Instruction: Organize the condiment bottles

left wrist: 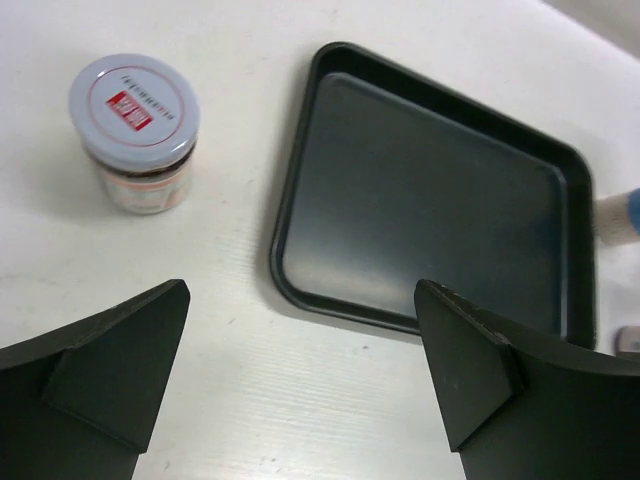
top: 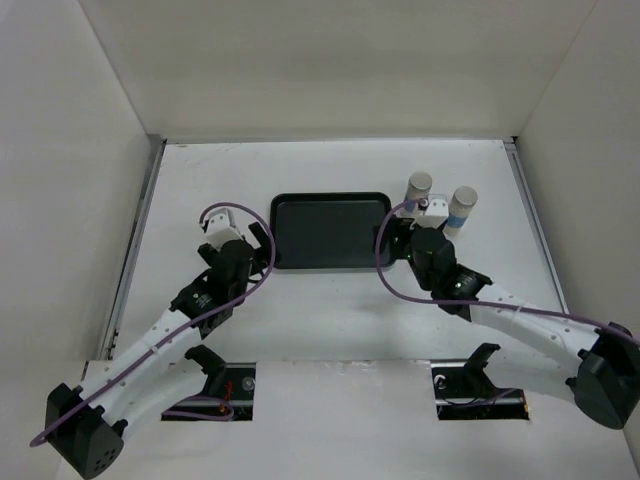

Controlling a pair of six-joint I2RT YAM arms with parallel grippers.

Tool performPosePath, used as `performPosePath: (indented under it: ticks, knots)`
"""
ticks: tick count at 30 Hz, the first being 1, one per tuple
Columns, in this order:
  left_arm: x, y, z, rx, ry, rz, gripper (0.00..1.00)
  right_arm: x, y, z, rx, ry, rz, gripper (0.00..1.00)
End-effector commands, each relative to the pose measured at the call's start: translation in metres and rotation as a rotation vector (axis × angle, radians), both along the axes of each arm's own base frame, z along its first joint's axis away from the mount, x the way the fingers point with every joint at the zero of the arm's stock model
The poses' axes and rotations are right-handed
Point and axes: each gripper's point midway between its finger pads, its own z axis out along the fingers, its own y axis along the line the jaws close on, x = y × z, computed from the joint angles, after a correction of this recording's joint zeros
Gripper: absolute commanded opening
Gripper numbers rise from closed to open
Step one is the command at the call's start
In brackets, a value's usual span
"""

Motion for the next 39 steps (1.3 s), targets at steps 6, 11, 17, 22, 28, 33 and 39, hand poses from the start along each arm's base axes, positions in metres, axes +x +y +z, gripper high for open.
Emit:
performPosePath:
  ticks: [6, 11, 17, 22, 28, 33, 39]
  knots:
    - [0.005, 0.039, 0.005, 0.036, -0.014, 0.148, 1.00, -0.001, 0.047, -0.001, 0.081, -0.058, 0.151, 1.00]
    - [0.017, 0.056, 0.016, 0.113, -0.024, 0.218, 1.00, -0.004, 0.056, -0.007, 0.104, -0.058, 0.195, 1.00]
    - [0.028, 0.067, 0.033, 0.170, -0.077, 0.271, 1.00, -0.003, 0.068, -0.022, 0.096, -0.017, 0.230, 0.25]
    - [0.041, 0.067, 0.037, 0.244, -0.062, 0.279, 0.44, -0.001, 0.073, -0.034, 0.080, 0.010, 0.239, 0.51]
    - [0.072, 0.074, 0.006, 0.322, 0.054, 0.308, 0.85, -0.004, 0.081, -0.037, 0.096, 0.021, 0.278, 0.88]
    - [0.088, 0.075, -0.019, 0.351, 0.102, 0.329, 0.85, -0.005, 0.085, -0.040, 0.107, 0.033, 0.298, 0.89]
    - [0.096, 0.084, -0.036, 0.359, 0.112, 0.379, 0.78, -0.002, 0.082, -0.044, 0.109, 0.045, 0.290, 0.89]
